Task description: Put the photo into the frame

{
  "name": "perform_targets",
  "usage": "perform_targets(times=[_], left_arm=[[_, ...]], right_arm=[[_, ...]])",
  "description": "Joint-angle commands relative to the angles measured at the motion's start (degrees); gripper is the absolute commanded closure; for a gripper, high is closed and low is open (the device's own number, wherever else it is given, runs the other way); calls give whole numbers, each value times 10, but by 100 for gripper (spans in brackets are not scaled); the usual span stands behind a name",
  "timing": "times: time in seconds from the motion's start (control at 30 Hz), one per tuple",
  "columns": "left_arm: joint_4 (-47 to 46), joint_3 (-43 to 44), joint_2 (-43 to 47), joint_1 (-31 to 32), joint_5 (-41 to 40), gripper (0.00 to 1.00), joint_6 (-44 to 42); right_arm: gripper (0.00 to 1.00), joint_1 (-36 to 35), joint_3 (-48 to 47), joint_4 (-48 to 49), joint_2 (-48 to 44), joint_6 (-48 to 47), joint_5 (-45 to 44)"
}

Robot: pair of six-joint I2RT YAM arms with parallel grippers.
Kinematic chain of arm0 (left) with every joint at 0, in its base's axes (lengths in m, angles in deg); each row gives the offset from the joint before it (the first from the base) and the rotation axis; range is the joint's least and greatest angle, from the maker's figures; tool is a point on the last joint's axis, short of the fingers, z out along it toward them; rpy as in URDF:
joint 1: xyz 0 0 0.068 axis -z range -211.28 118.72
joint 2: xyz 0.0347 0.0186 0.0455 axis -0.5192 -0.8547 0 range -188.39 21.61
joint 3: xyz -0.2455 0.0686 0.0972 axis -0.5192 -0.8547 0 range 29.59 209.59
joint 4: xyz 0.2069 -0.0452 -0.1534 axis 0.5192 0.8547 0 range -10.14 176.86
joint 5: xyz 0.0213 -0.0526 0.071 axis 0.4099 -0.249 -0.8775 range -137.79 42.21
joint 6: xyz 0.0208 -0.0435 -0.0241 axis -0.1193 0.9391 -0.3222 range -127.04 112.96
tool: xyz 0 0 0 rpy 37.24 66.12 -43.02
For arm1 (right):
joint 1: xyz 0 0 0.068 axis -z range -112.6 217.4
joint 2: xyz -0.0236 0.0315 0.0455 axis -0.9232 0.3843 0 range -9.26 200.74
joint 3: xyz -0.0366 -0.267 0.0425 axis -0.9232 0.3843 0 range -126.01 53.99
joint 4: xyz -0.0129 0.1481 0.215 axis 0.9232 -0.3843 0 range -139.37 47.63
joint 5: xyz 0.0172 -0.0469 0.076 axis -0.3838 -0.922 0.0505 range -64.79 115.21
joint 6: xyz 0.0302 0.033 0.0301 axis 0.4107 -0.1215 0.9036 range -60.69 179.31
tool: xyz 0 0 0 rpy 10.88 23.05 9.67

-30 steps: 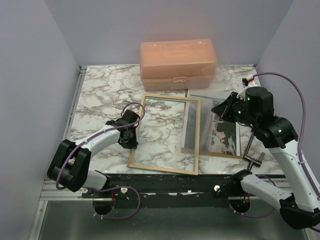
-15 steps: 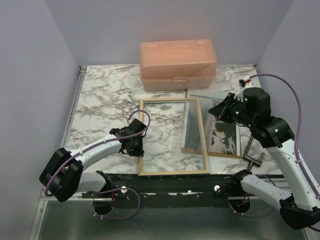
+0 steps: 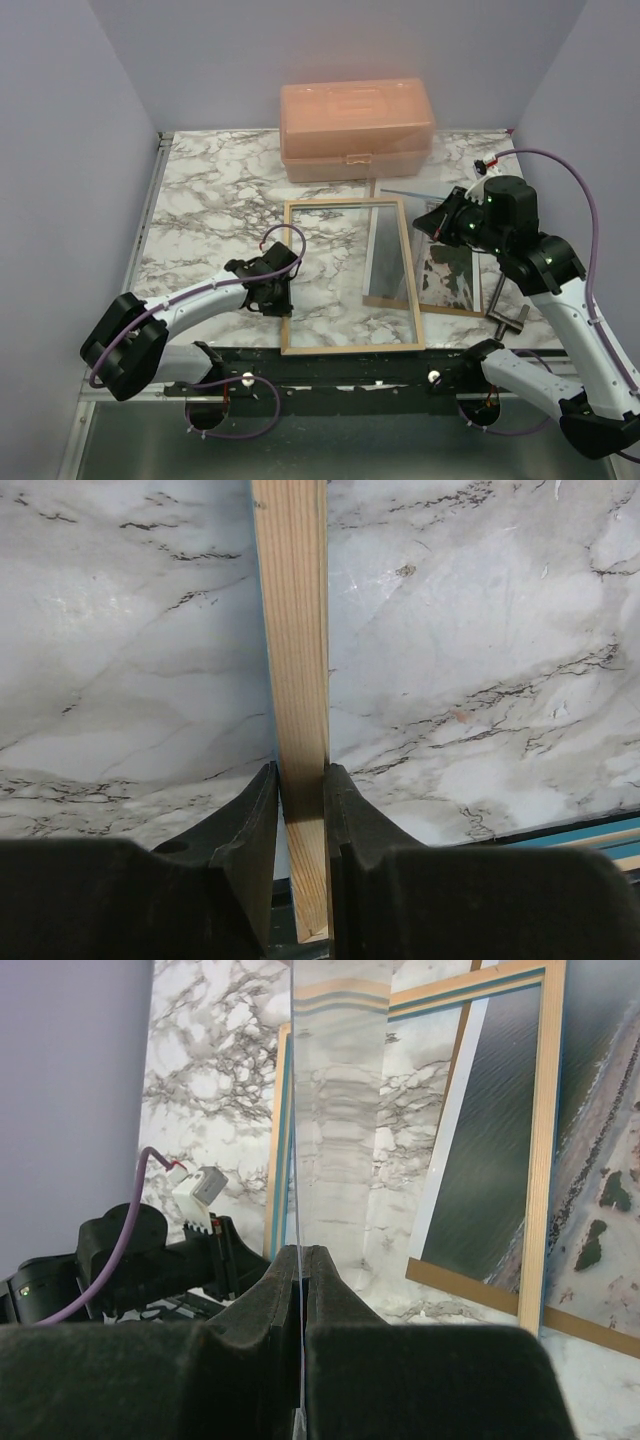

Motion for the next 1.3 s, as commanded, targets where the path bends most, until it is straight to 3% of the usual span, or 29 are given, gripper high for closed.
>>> perform_targets(times=[0.0,0.67,0.73,0.87,0.9,0.97,1.27], left_arm=[[-51,-10,3,10,16,100,-4],[-94,-17,-2,23,43,100,-61],[-91,-13,-10,23,43,91,-57],[-79,-5,-14,23,38,49,-52],[-78,-4,-11,23,37,42,-51],[-82,-5,2,23,38,36,-51],[-128,-6,54,18,75,35,-65]], right_arm=[[99,1,8,29,-7,7,17],[99,1,24,37,0,13,34],[99,1,25,37,0,13,36],[99,1,25,37,0,14,39],[99,0,24,37,0,14,40],[99,1,20,34,3,14,41],[99,1,6,30,11,16,54]])
